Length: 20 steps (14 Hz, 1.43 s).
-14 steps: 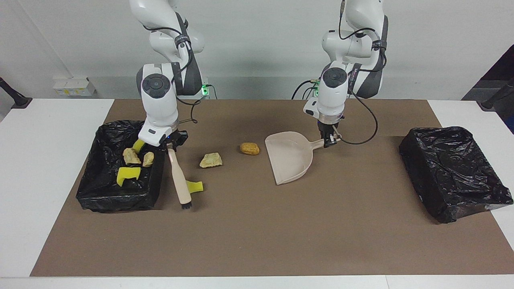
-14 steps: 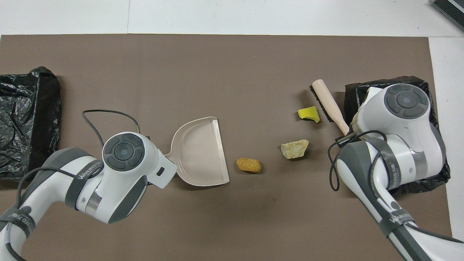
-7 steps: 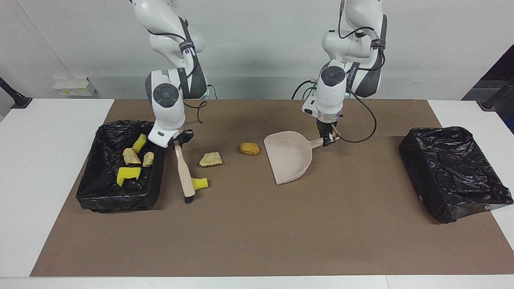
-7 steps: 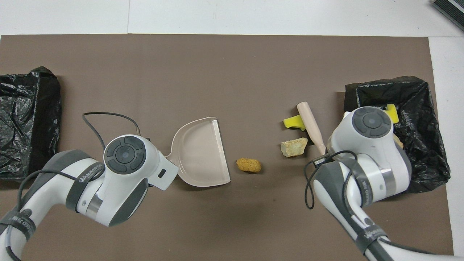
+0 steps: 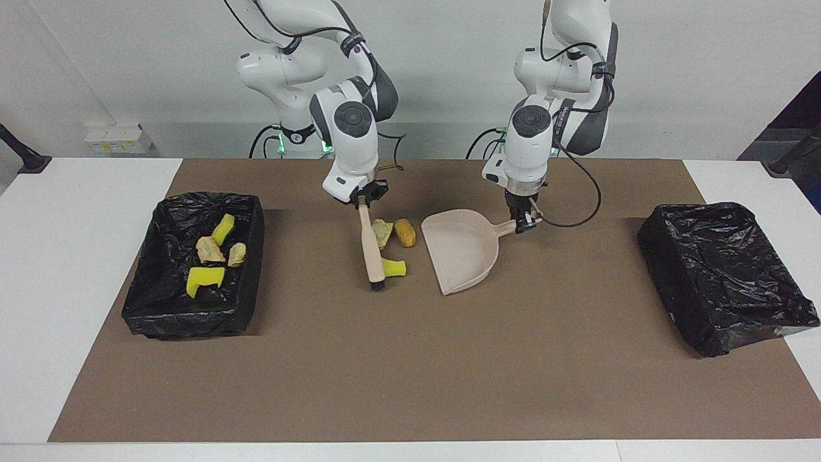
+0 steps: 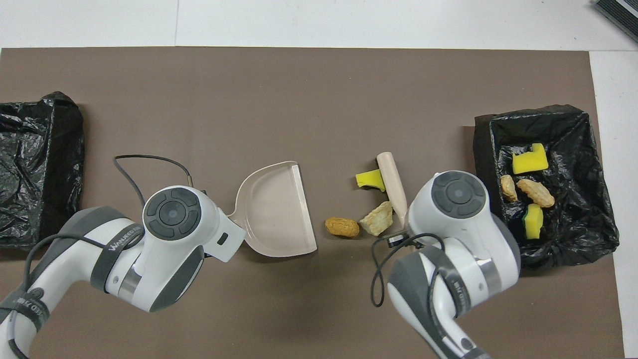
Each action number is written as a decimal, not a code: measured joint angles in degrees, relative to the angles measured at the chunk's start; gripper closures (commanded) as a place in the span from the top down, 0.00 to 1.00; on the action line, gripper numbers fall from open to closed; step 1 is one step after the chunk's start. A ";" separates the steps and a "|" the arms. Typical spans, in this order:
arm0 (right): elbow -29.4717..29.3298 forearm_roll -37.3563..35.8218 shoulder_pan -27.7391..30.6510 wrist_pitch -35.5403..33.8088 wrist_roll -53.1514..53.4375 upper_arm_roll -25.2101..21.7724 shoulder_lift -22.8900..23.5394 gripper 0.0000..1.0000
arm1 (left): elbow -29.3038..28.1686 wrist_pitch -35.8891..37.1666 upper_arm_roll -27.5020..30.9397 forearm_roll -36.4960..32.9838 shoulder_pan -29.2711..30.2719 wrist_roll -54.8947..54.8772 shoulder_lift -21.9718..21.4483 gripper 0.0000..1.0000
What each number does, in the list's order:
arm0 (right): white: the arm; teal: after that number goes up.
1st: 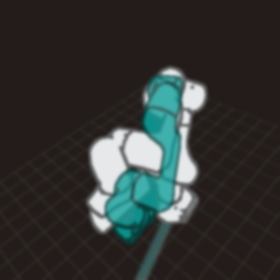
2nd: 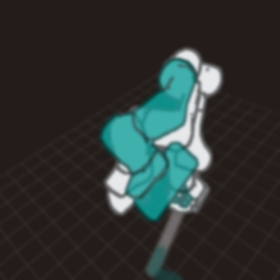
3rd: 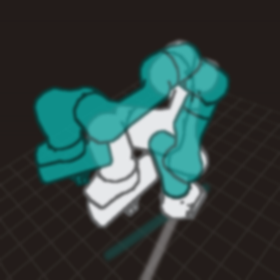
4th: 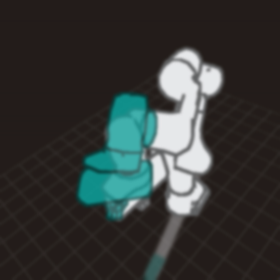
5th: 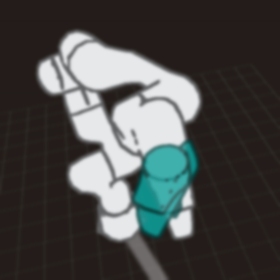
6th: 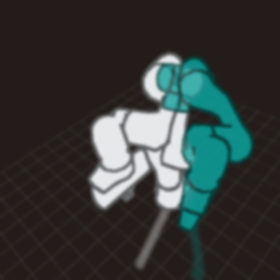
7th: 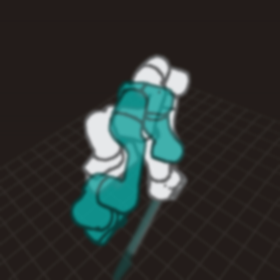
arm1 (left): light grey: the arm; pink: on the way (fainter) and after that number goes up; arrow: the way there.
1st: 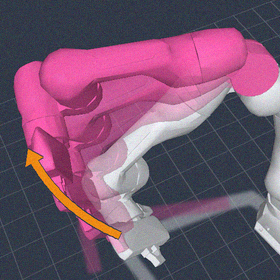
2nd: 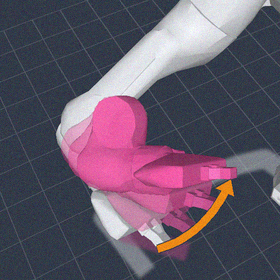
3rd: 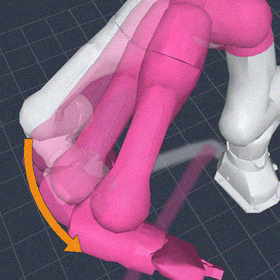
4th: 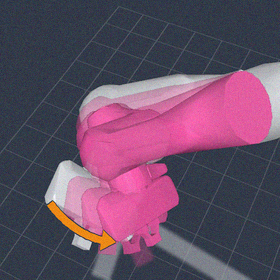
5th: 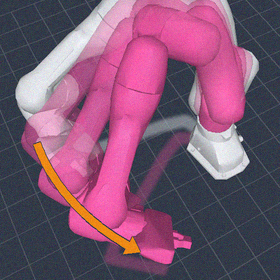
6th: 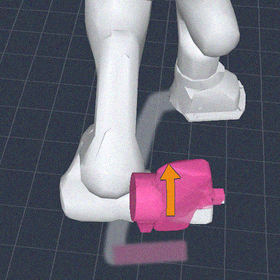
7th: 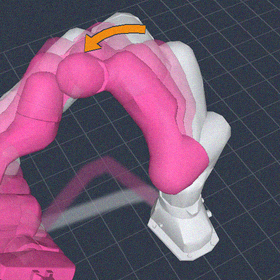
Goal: Sweep and dump trash in bin
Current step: 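Sweep the sponge, cracker and crumb into the dustpan with the right gripper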
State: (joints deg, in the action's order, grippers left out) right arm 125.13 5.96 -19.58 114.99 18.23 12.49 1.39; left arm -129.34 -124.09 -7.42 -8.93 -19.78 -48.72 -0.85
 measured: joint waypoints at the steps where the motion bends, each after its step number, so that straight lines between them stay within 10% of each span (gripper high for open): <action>1: -0.25 0.96 -1.88 0.27 0.64 0.00 0.08 0.00 | -0.06 0.00 0.00 0.00 -0.05 0.35 0.00 0.00; 14: -7.36 7.69 -7.63 -10.05 2.73 -1.09 -5.72 0.00 | -0.78 -0.10 0.89 0.00 -1.91 0.20 0.30 0.00; 20: 4.82 7.59 -0.54 -2.86 -2.26 -1.64 -7.03 0.00 | -0.75 0.58 0.66 -1.88 -2.53 -0.63 0.30 0.00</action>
State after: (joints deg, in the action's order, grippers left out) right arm 129.95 13.54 -20.12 112.13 15.97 10.85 -5.63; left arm -130.08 -123.52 -6.76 -10.82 -22.32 -49.35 -0.56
